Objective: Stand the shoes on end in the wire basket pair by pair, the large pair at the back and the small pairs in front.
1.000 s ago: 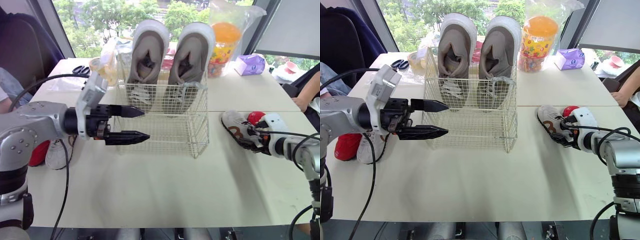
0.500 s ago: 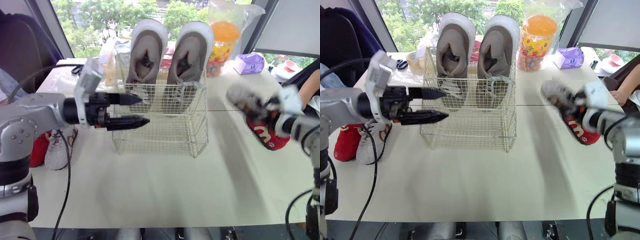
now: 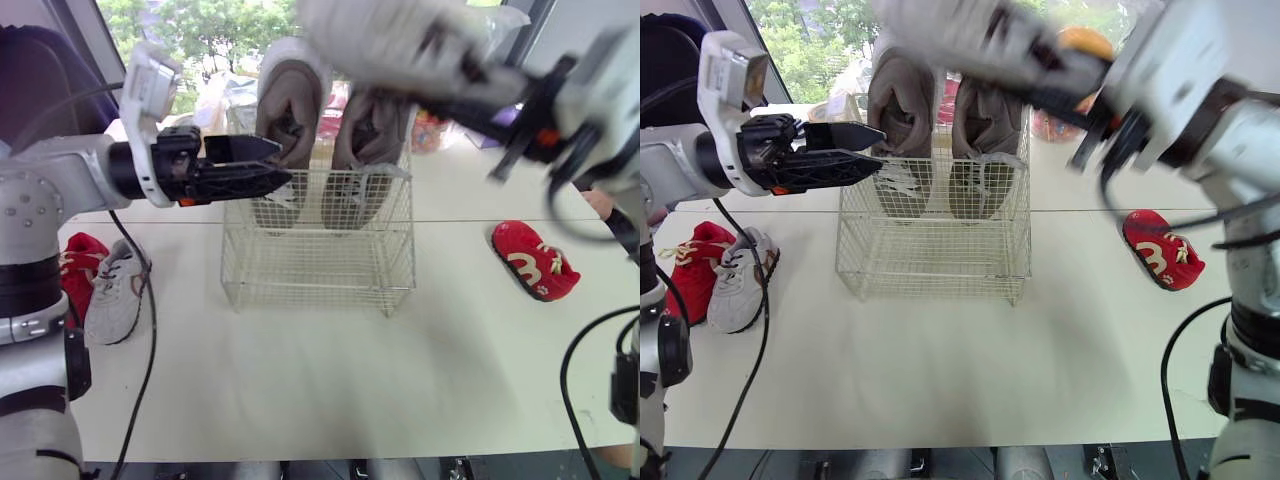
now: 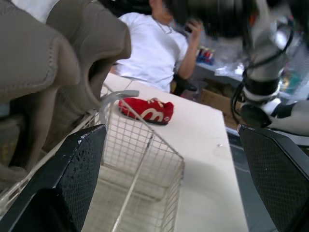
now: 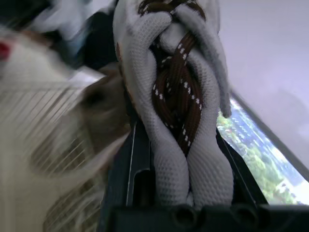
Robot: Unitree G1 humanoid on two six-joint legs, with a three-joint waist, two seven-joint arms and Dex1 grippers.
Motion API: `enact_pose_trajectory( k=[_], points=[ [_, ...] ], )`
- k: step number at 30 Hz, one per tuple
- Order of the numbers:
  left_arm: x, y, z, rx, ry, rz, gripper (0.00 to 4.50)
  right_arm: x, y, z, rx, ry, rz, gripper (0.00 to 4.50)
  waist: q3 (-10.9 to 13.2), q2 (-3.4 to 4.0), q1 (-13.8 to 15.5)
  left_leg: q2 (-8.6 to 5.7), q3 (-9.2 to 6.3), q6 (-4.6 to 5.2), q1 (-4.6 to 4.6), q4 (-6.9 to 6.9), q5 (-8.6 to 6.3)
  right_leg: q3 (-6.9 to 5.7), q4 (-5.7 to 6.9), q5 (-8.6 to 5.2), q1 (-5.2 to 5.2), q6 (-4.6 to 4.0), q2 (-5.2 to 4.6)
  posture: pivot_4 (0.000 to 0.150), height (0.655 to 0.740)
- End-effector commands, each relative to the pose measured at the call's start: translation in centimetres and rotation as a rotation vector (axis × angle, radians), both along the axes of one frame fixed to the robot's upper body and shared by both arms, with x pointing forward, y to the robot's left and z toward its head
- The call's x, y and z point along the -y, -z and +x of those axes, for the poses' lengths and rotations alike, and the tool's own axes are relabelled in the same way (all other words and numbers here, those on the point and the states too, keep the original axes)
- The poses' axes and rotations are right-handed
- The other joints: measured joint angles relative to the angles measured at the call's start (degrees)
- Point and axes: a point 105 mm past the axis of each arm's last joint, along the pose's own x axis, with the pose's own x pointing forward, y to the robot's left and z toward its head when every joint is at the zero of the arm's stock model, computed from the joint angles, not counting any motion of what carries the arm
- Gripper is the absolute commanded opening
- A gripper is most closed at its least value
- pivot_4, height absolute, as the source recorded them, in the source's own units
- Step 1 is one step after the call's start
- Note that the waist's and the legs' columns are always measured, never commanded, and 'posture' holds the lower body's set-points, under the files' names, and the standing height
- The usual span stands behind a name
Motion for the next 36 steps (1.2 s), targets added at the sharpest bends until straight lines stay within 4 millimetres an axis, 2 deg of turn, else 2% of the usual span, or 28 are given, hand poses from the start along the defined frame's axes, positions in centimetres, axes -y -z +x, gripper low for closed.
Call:
enact_pose_trajectory(
  k=[1, 7, 15, 16, 17, 23, 24, 26, 28, 31, 34, 36],
  points=[
    [0.1, -1.3, -0.7, 0.027, 0.034, -0.011, 4.50, -0.1, 0.0, -0.4, 0.134, -0.012, -0.105, 0.81, 0.0, 0.00, -0.1, -0.04, 0.06, 0.00, -0.01, 0.02, 0.00, 0.05, -0.01, 0.00, 0.00, 0.00, -0.06, 0.150, 0.7400],
    [0.3, -1.3, -0.6, 0.015, 0.043, -0.005, 4.50, -0.8, 1.7, -0.3, 0.201, -0.062, -0.250, 0.81, 0.0, 0.00, -0.2, 0.01, 0.05, -0.01, 0.06, -0.01, 0.01, 0.07, 0.06, 0.00, -0.03, 0.00, 0.02, 0.150, 0.7400],
    [1.5, 0.3, -0.5, -0.010, 0.065, 0.032, 4.50, -2.5, 1.3, -0.7, 0.251, -0.132, -0.274, 0.81, 0.0, 0.00, -0.2, 0.03, 0.03, -0.04, 0.05, 0.00, 0.03, 0.06, 0.10, 0.00, -0.05, 0.00, 0.04, 0.150, 0.7400],
    [1.6, 0.5, -0.5, -0.014, 0.065, 0.039, 3.95, -2.7, 1.2, -0.7, 0.255, -0.136, -0.276, 0.75, 0.0, 0.00, -0.2, 0.03, 0.04, -0.03, 0.05, 0.00, 0.03, 0.07, 0.10, 0.00, -0.05, 0.00, 0.03, 0.150, 0.7400],
    [1.7, 0.8, -0.4, -0.022, 0.063, 0.039, 3.66, -2.8, 1.1, -0.7, 0.261, -0.140, -0.281, 0.75, 0.0, 0.00, -0.2, 0.02, 0.05, -0.03, 0.05, 0.00, 0.03, 0.07, 0.10, 0.00, -0.05, 0.00, 0.02, 0.150, 0.7400],
    [1.8, 1.2, -0.3, -0.058, 0.060, 0.010, 0.65, -2.8, 1.4, -0.9, 0.237, -0.153, -0.297, 0.75, 0.0, 0.00, -0.2, 0.02, 0.04, -0.03, 0.05, 0.00, 0.03, 0.07, 0.10, 0.00, -0.05, -0.01, 0.02, 0.150, 0.7400],
    [1.7, 1.2, -0.2, -0.069, 0.057, -0.002, 0.27, -2.7, 1.3, -1.0, 0.218, -0.156, -0.283, 1.16, 0.0, 0.01, -0.2, 0.02, 0.04, -0.03, 0.05, 0.00, 0.03, 0.07, 0.10, 0.00, -0.05, -0.01, 0.02, 0.150, 0.7400],
    [1.5, 1.2, -0.2, -0.093, 0.047, -0.035, 0.26, -2.4, 1.5, -1.2, 0.085, -0.168, -0.204, 1.92, 0.0, 0.00, -0.2, 0.02, 0.04, -0.04, 0.05, 0.01, 0.03, 0.07, 0.11, 0.00, -0.05, -0.01, 0.02, 0.150, 0.7400],
    [1.2, 1.2, -0.3, -0.110, 0.041, -0.080, 0.26, -1.8, 1.6, -1.8, -0.145, -0.188, -0.054, 3.03, 0.0, 0.00, -0.1, 0.03, 0.01, -0.04, 0.05, 0.01, 0.03, 0.07, 0.13, 0.01, -0.04, -0.01, 0.01, 0.150, 0.7400],
    [0.7, 1.3, -0.8, -0.139, 0.035, -0.137, 0.26, -0.1, 2.3, -2.8, -0.500, -0.230, 0.171, 4.47, 0.0, 0.00, 0.0, 0.08, -0.23, -0.04, 0.05, 0.01, 0.03, 0.03, 0.16, 0.02, -0.02, -0.02, -0.05, 0.150, 0.7400],
    [0.7, 1.4, -1.3, -0.144, 0.030, -0.174, 0.26, 1.9, 2.6, -2.9, -0.752, -0.251, 0.398, 4.47, 0.0, -0.01, 0.0, 0.10, -0.28, -0.03, 0.05, 0.01, 0.02, 0.00, 0.15, 0.02, 0.02, -0.03, -0.10, 0.150, 0.7400],
    [0.9, 1.5, -1.6, -0.148, 0.033, -0.207, 0.26, 2.3, 3.1, -2.9, -0.883, -0.309, 0.556, 4.47, 0.0, -0.02, 0.0, 0.09, -0.28, -0.03, 0.10, 0.01, 0.02, 0.00, 0.14, 0.02, 0.09, -0.04, -0.12, 0.150, 0.7400]
  ],
)
